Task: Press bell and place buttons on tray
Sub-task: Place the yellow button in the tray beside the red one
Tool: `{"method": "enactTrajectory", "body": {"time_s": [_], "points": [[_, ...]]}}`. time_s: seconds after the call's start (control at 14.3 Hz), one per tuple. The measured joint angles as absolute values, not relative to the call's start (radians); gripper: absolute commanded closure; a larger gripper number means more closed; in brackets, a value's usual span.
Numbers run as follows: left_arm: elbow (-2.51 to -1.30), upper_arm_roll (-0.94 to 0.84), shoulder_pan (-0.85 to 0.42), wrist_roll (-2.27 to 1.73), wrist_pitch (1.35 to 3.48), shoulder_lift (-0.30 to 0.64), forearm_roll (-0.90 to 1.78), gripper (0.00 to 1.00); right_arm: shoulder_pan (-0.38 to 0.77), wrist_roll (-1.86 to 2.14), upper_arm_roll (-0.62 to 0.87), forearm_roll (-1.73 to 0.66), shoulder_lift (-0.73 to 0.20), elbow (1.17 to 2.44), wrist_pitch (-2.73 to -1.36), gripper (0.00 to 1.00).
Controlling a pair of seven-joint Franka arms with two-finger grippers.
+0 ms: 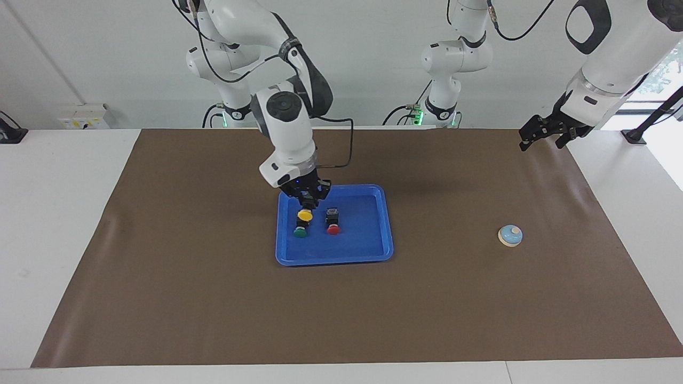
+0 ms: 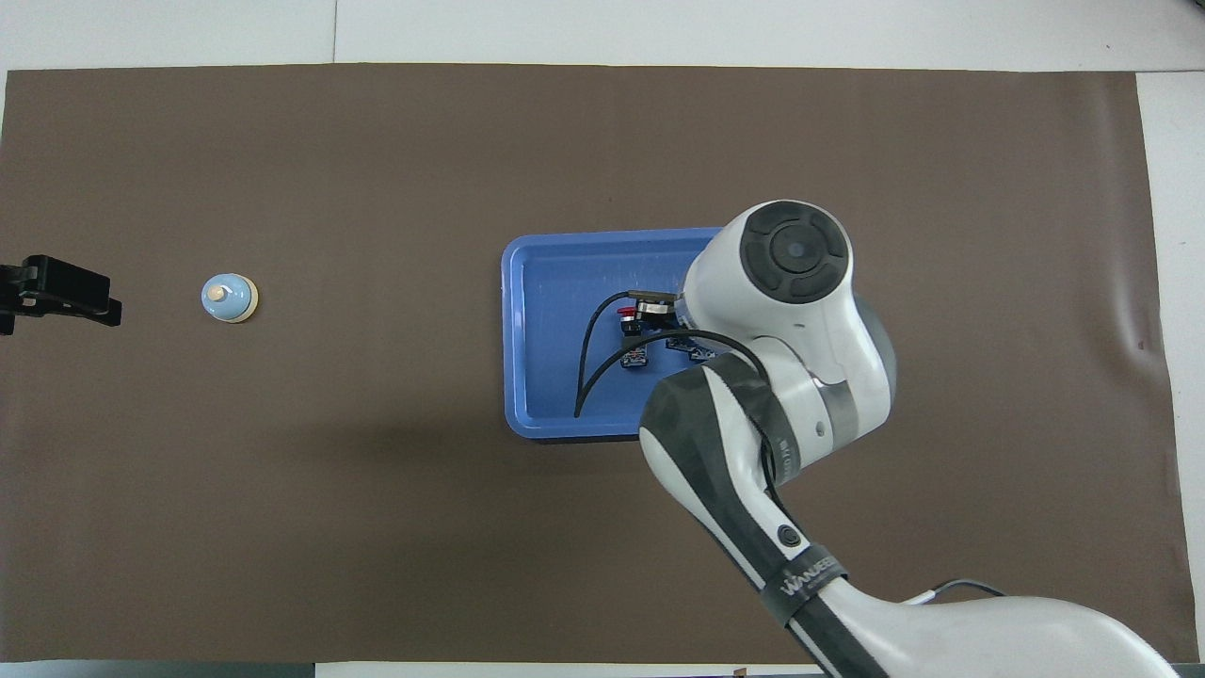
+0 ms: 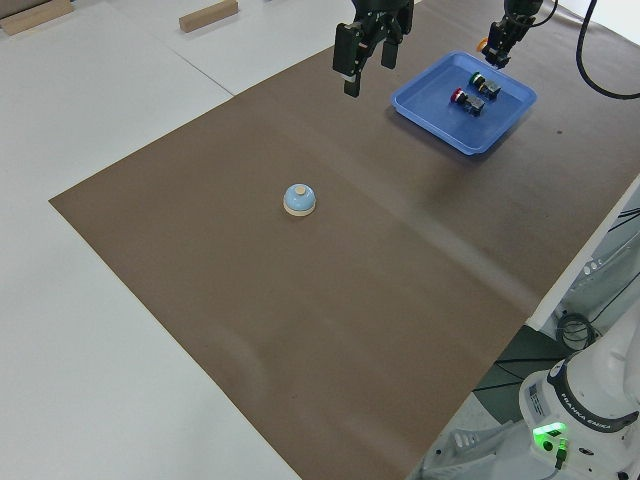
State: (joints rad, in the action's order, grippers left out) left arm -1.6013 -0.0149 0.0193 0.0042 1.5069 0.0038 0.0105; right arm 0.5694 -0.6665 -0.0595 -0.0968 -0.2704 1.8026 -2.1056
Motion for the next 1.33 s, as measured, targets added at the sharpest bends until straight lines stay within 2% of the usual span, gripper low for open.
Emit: {"method": "enactTrajectory", "body": {"time_s": [0.28,0.49,1.33], "points": [[-1.601,-0.015,0.019,0.004,1.507,0.004,0.010,0.00,0.682,-0.842,-0.059,-0.097,-0.414,1.678,-2.126,1.00],[-1.601,-0.015,0.019,0.004,1.507,0.004,0.010,0.00,0.716,-0.867,-0.059,-0.097,-0.484,1.670,-2.189,1.00],[-1.601,-0.015,0.019,0.004,1.507,0.004,0.010,0.00,0.737,-0.852,-0.060,-0.097,-0.492,1.720,-2.249,1.00]]}}
